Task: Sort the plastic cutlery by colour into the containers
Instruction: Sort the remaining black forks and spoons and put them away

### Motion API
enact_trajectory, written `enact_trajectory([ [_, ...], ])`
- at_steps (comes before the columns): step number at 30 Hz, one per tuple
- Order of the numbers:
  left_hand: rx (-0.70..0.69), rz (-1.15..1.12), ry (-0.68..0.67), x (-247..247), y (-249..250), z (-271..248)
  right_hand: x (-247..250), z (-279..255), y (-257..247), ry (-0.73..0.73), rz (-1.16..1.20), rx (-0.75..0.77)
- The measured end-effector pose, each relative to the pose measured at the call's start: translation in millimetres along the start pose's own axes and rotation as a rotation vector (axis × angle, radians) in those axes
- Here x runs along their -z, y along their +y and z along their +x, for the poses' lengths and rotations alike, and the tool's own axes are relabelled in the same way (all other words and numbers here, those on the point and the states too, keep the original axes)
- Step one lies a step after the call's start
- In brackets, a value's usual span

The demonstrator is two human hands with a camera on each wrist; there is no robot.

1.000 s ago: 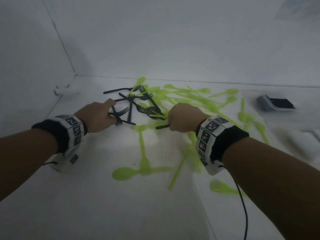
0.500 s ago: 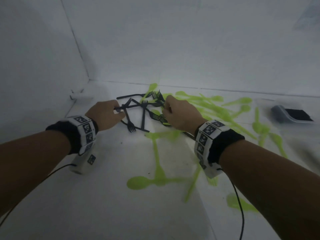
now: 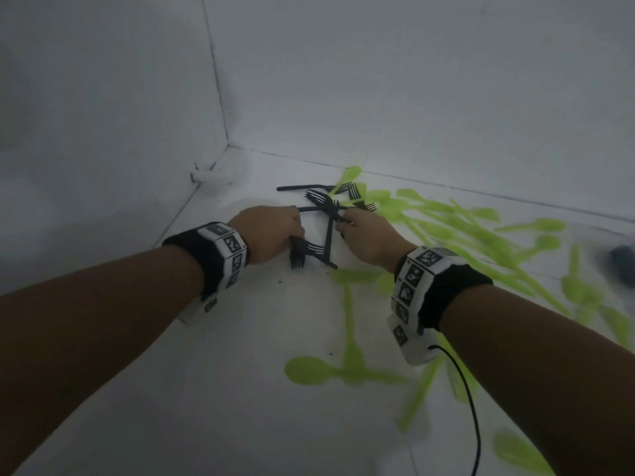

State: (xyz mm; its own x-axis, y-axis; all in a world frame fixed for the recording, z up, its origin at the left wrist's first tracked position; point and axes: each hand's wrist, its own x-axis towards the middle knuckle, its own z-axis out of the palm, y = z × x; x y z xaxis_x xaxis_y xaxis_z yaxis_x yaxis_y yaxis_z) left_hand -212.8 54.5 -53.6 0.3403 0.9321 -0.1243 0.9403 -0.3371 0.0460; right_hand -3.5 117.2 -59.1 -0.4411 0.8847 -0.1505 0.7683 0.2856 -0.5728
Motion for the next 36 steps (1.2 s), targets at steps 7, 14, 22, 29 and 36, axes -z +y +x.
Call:
enact_trajectory([
  [7,-0.042,-0.039,0.029,4.7,-3.1,-7.2,-2.6,8.8,-6.2,0.07,0.001,-0.051],
  [14,0.005,-0.236,0.251,1.3,-9.7,-25.9,-2.1,5.3,-43.8,-0.21,0.275,-0.107],
  [22,0.029,-0.076,0.181,11.6,-16.1,-32.9,-5.2,-5.0,-34.2,-0.318,0.584,-0.024],
  [29,-0.028,0.087,0.184,20.1,-5.5,-19.7,7.1,-15.0,-20.8,-0.36,0.606,0.014],
  [36,-0.037,-0.148,0.282,13.4,-5.7,-13.1,20.1,-21.7,5.8,-0.167,0.849,-0.117],
])
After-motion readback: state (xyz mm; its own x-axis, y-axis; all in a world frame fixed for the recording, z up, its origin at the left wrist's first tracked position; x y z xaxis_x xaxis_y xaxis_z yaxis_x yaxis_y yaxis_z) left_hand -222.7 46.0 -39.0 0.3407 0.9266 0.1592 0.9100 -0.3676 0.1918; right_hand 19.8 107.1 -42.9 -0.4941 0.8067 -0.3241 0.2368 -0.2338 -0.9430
